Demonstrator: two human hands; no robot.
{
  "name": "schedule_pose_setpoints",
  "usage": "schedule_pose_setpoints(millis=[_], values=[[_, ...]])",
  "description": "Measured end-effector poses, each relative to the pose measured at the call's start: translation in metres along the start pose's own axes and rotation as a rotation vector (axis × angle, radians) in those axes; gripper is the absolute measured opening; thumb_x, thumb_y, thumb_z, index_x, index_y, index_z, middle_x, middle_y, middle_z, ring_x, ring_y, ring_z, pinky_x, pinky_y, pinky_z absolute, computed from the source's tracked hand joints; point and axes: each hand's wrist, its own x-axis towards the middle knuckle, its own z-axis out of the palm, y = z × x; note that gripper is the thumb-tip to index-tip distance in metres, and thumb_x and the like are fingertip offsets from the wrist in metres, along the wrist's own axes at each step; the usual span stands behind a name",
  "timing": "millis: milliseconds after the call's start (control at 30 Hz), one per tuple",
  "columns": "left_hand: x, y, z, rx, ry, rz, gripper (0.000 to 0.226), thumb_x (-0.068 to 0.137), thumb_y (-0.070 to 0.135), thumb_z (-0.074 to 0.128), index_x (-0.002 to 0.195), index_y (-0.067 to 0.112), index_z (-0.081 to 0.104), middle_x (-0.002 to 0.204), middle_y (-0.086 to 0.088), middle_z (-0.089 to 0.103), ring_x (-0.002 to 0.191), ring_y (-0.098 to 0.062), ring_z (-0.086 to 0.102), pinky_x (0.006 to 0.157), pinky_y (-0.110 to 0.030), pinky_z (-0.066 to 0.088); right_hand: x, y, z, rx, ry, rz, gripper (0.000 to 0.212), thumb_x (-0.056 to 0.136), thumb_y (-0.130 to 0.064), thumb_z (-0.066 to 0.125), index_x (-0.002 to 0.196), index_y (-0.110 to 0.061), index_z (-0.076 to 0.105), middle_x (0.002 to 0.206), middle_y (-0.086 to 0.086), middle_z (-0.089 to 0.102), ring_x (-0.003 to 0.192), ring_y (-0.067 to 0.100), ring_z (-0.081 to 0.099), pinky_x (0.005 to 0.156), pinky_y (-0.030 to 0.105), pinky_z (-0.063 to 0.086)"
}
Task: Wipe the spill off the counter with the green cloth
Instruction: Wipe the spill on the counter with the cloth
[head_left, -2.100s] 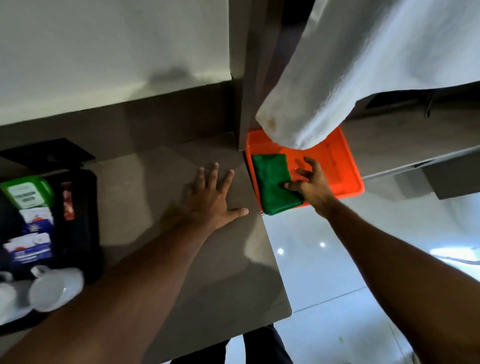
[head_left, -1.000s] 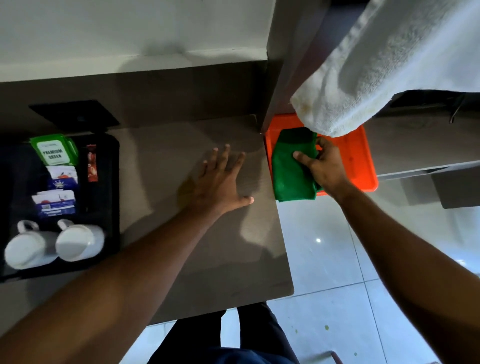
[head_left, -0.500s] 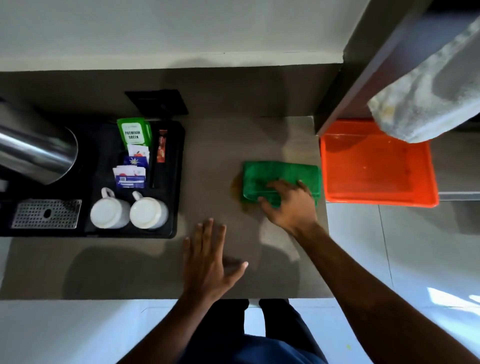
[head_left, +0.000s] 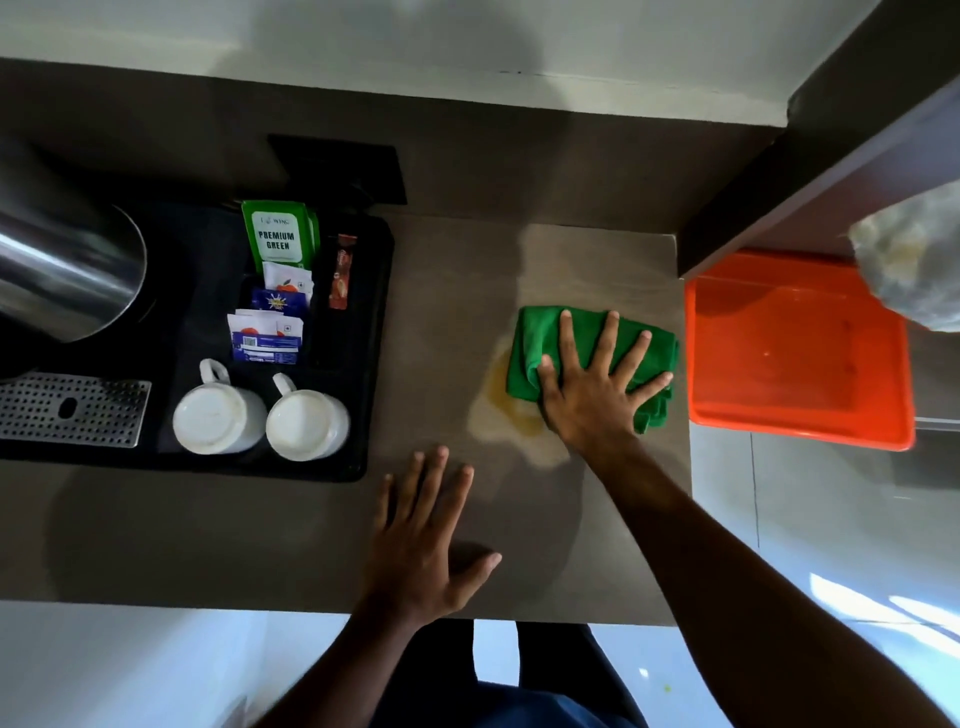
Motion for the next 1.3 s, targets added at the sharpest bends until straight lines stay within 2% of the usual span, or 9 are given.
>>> schedule_pose_setpoints(millis=[233, 367, 533, 733, 900, 1000, 1133, 1233, 1300], values=[[0.0, -0.001, 0.001, -0.048, 0.001, -0.007, 0.105, 0.08, 0.081, 0.056, 0.165, 0.03, 0.023, 0.177, -0.005, 0.011, 0.163, -0.03, 0.011, 0.13, -0.052, 0.003, 0.052, -0.069, -0.001, 0.027, 0.001, -0.086, 0.067, 0.092, -0.072, 0.011, 0.155, -0.051, -0.001, 0.171, 0.009, -0.009, 0.151, 0.051, -0.016, 0.103, 0.083, -0.015], [-0.002, -0.004, -0.003, -0.046, -0.019, 0.007, 0.105, 0.081, 0.079, 0.057, 0.166, 0.031, 0.02, 0.176, -0.005, 0.011, 0.163, -0.028, 0.008, 0.13, -0.05, 0.003, 0.046, -0.024, -0.005, -0.008, 0.019, -0.263, 0.062, 0.093, -0.075, 0.014, 0.152, -0.058, 0.006, 0.172, 0.001, 0.002, 0.155, 0.043, -0.011, 0.109, 0.077, -0.013], [-0.007, -0.026, -0.006, -0.009, -0.009, 0.12, 0.099, 0.084, 0.079, 0.054, 0.165, 0.031, 0.023, 0.176, -0.004, 0.015, 0.162, -0.026, 0.013, 0.129, -0.051, 0.008, 0.098, -0.008, -0.03, 0.029, -0.037, -0.077, 0.063, 0.088, -0.077, 0.011, 0.148, -0.064, -0.003, 0.171, -0.006, -0.01, 0.154, 0.04, -0.019, 0.107, 0.079, -0.016], [-0.008, -0.024, -0.009, -0.015, -0.011, 0.117, 0.099, 0.083, 0.076, 0.058, 0.163, 0.025, 0.031, 0.174, -0.007, 0.022, 0.161, -0.029, 0.017, 0.128, -0.056, 0.014, 0.111, -0.045, -0.024, 0.053, -0.008, 0.013, 0.068, 0.088, -0.074, 0.008, 0.152, -0.056, -0.003, 0.171, 0.005, -0.016, 0.152, 0.046, -0.021, 0.106, 0.081, -0.016], [-0.01, -0.022, -0.017, 0.028, -0.066, 0.06, 0.097, 0.083, 0.079, 0.055, 0.162, 0.027, 0.034, 0.172, -0.006, 0.025, 0.16, -0.03, 0.021, 0.127, -0.056, 0.015, 0.033, -0.059, -0.003, -0.038, 0.01, -0.289, 0.062, 0.094, -0.067, 0.018, 0.154, -0.054, 0.012, 0.172, 0.003, 0.003, 0.155, 0.044, -0.008, 0.111, 0.079, -0.01], [-0.023, -0.029, -0.02, 0.053, -0.062, 0.004, 0.097, 0.084, 0.082, 0.048, 0.163, 0.028, 0.032, 0.173, -0.007, 0.025, 0.159, -0.033, 0.022, 0.127, -0.053, 0.011, -0.007, -0.003, 0.007, -0.098, 0.008, -0.431, 0.059, 0.094, -0.068, 0.02, 0.152, -0.057, 0.018, 0.171, 0.0, 0.015, 0.156, 0.042, 0.004, 0.111, 0.08, -0.003], [-0.032, -0.039, -0.018, 0.079, -0.049, 0.045, 0.098, 0.087, 0.083, 0.041, 0.165, 0.027, 0.024, 0.174, -0.009, 0.02, 0.161, -0.035, 0.017, 0.128, -0.055, 0.008, 0.049, 0.027, -0.012, -0.069, -0.012, -0.229, 0.064, 0.087, -0.075, 0.012, 0.15, -0.063, 0.005, 0.172, -0.005, 0.003, 0.156, 0.04, -0.008, 0.109, 0.082, -0.007], [-0.032, -0.041, -0.012, 0.086, -0.023, 0.049, 0.098, 0.087, 0.083, 0.041, 0.165, 0.025, 0.025, 0.175, -0.009, 0.018, 0.162, -0.033, 0.011, 0.129, -0.056, 0.006, 0.078, -0.021, -0.014, 0.058, 0.064, -0.062, 0.064, 0.088, -0.073, 0.015, 0.151, -0.06, 0.009, 0.172, -0.001, 0.004, 0.155, 0.044, -0.01, 0.106, 0.083, -0.012], [-0.032, -0.039, -0.011, 0.09, -0.008, 0.053, 0.099, 0.086, 0.081, 0.046, 0.164, 0.024, 0.029, 0.174, -0.009, 0.019, 0.162, -0.034, 0.013, 0.129, -0.056, 0.004, 0.062, -0.055, -0.003, 0.055, 0.065, -0.098, 0.065, 0.089, -0.07, 0.018, 0.152, -0.056, 0.015, 0.172, 0.003, 0.008, 0.155, 0.046, -0.007, 0.107, 0.083, -0.011]])
